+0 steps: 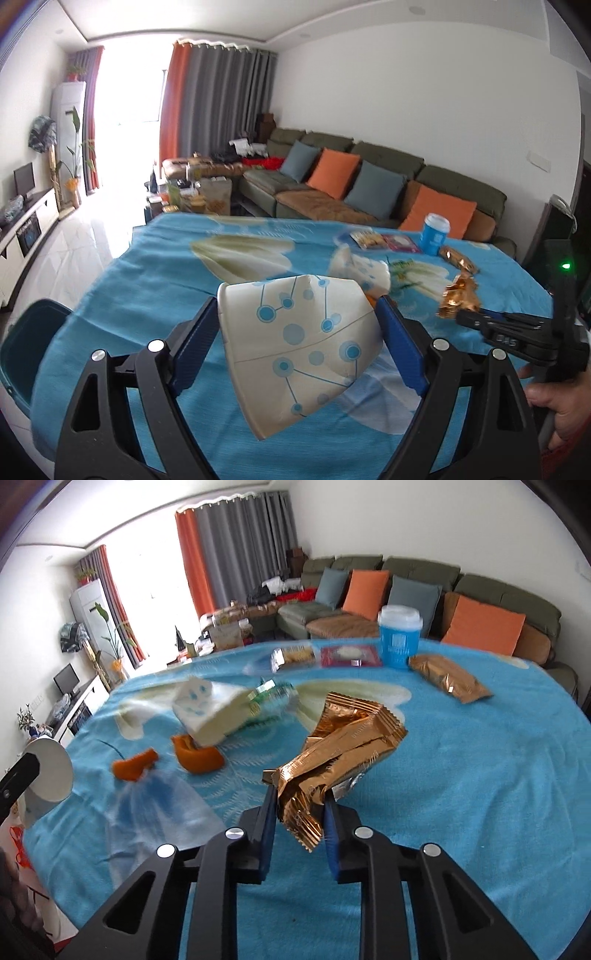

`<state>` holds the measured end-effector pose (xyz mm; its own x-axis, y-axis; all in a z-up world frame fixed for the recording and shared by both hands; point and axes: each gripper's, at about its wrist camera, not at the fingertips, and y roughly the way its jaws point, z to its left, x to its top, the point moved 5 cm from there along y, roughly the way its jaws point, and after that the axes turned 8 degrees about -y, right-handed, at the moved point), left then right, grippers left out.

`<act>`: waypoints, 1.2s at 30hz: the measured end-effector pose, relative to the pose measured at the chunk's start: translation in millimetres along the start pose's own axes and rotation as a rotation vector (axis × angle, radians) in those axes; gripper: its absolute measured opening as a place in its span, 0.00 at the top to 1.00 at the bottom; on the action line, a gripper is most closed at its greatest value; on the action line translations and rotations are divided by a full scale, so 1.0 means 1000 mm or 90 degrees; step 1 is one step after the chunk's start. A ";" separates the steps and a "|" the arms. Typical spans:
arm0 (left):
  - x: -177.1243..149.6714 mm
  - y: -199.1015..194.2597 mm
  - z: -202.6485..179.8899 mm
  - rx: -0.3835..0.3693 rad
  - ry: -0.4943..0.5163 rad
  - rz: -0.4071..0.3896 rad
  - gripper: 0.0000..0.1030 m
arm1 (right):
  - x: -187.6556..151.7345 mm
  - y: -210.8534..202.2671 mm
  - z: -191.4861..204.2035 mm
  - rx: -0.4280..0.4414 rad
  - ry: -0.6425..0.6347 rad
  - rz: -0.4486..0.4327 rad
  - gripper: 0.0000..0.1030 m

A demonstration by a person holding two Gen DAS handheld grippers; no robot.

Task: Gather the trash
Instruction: 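Carry the paper cup and gold wrapper over the teal bin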

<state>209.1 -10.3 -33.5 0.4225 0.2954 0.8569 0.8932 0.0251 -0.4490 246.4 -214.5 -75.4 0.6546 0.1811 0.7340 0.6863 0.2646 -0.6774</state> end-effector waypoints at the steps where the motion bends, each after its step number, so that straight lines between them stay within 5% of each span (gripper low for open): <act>1: 0.002 -0.004 0.003 0.004 0.001 -0.009 0.19 | 0.002 -0.006 0.004 0.000 -0.007 -0.009 0.79; 13: 0.022 -0.054 0.052 0.053 0.003 -0.097 0.19 | 0.041 -0.059 0.099 0.082 -0.123 -0.112 0.79; 36: 0.030 -0.156 0.205 0.223 -0.083 -0.180 0.19 | 0.073 -0.054 0.289 0.298 -0.319 -0.129 0.79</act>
<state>50.5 190.6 10.0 0.1263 0.3478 0.9290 0.8551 0.4365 -0.2796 165.3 57.9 29.0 0.2263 0.4690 0.8537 0.4976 0.6978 -0.5152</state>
